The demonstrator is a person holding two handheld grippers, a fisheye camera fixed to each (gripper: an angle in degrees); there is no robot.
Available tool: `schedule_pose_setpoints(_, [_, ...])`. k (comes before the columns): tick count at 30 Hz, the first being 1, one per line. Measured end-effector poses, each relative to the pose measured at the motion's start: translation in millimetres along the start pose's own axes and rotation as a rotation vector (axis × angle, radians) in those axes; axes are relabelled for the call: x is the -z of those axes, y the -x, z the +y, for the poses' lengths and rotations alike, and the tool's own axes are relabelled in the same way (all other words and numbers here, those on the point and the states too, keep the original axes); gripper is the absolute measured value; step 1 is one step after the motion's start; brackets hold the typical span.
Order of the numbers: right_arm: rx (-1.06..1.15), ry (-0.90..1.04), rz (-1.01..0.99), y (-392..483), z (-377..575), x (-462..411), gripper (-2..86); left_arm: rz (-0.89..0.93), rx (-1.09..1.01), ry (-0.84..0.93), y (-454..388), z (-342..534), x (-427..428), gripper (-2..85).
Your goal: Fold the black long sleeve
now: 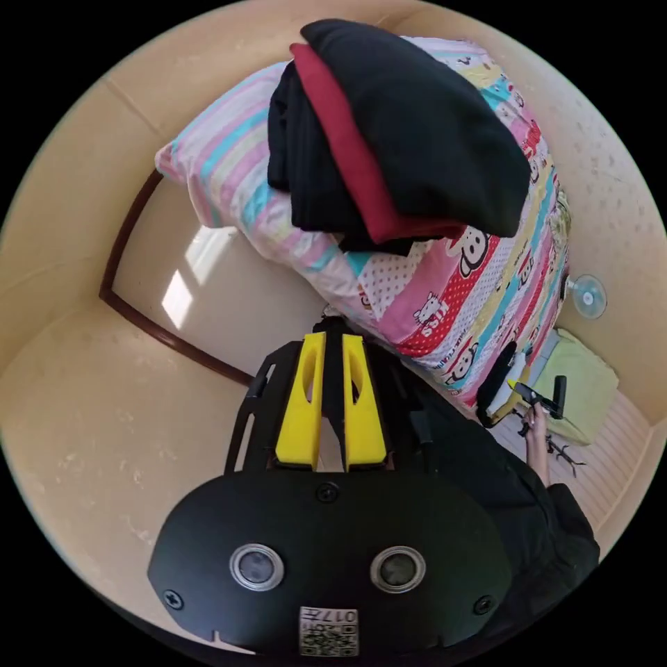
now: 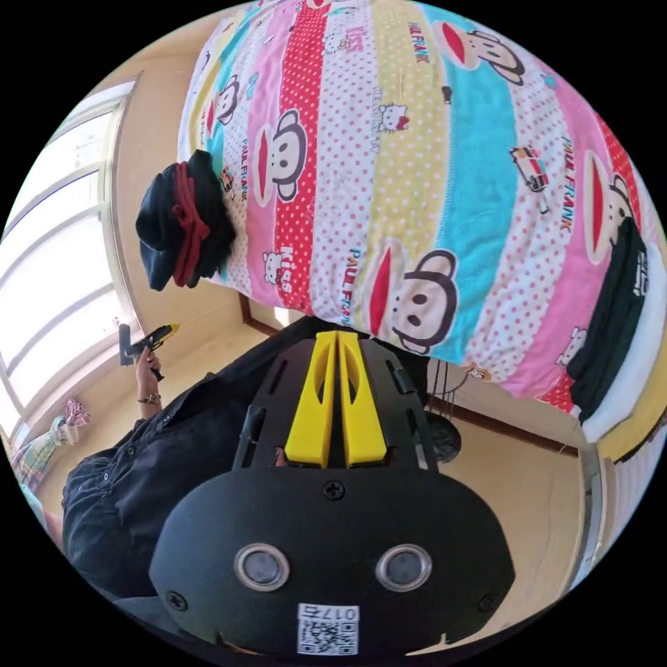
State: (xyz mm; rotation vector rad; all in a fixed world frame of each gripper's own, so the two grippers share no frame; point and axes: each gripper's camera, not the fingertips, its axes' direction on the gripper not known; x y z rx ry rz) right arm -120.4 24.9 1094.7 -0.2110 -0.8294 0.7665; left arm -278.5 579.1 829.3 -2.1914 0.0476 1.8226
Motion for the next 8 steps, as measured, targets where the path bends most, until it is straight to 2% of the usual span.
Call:
schedule_pose_setpoints(2, [-0.016,-0.250,0.071,6.4,54.6,65.9,0.4,-0.133,-0.142,-0.149,-57.6,-17.5,40.7,0.0])
schedule_pose_setpoints(4, [-0.017,-0.461,0.094,17.2,100.5,114.7,0.4,-0.207,-0.272,-0.208,-108.5,-31.9,63.1,-0.6])
schedule_pose_setpoints(6, [-0.020,-0.668,0.145,30.6,151.9,156.8,0.3,-0.235,-0.432,-0.184,-164.6,-47.4,73.1,-0.8])
schedule_pose_setpoints(8, [-0.068,-0.917,0.255,47.4,227.7,196.4,0.3,-0.211,-0.681,-0.043,-242.6,-58.5,67.4,-0.9])
